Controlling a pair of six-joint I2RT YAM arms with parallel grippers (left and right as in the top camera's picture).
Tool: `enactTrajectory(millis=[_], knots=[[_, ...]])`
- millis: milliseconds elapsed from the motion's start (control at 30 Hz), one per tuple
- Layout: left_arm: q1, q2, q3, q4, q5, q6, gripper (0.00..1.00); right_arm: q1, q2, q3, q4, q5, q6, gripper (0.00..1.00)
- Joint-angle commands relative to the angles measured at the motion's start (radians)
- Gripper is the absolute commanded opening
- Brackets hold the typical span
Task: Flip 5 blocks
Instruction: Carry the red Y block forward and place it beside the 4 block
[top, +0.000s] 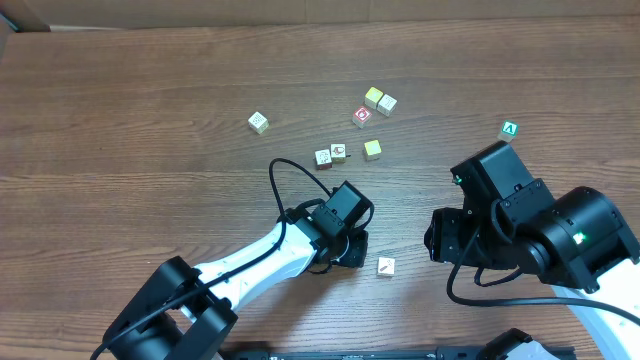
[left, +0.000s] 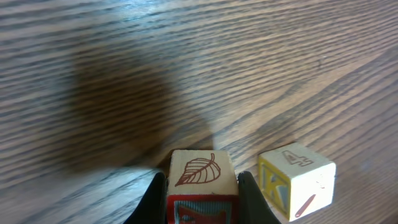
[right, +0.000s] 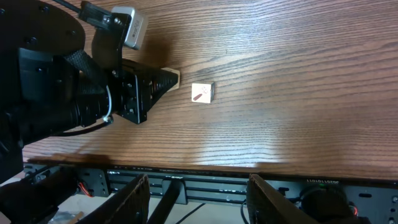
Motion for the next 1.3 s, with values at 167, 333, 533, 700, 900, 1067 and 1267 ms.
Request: enactTrajectory(millis=[167,333,533,700,900,1067,1267], knots=[[-0.060,0.043,-0.004,-0.025,0.037,-0.055,0.04,-0.004,-0.012,0.021,0.001,0.009,-0.008,0.51],[-0.071,0.043,-0.004,-0.054,0.054,-0.080,0.04,-0.004,-0.012,0.021,-0.002,0.009,-0.008,0.51],[-0.069,0.043,-0.004,-0.050,0.050,-0.081,0.21,-0.004,-0.012,0.021,-0.005,0.009,-0.008,0.51],[-0.069,0.043,-0.003,-0.042,0.024,-0.096,0.37,-0.004,-0.012,0.021,-0.009,0.009,-0.008,0.51],[-0.069,0.043,-0.003,0.011,0.021,-0.116,0.38,-0.004,-0.012,0.021,-0.012,0.008,-0.008,0.51],[-0.069,0.043,-0.003,0.037,0.021,-0.149,0.37,-0.004,-0.012,0.021,-0.016,0.008,-0.007,0.51],[-0.034,0.042,-0.003,-0.003,0.004,-0.163,0.34,-0.004,-0.012,0.021,-0.019,0.008,-0.007,0.51]])
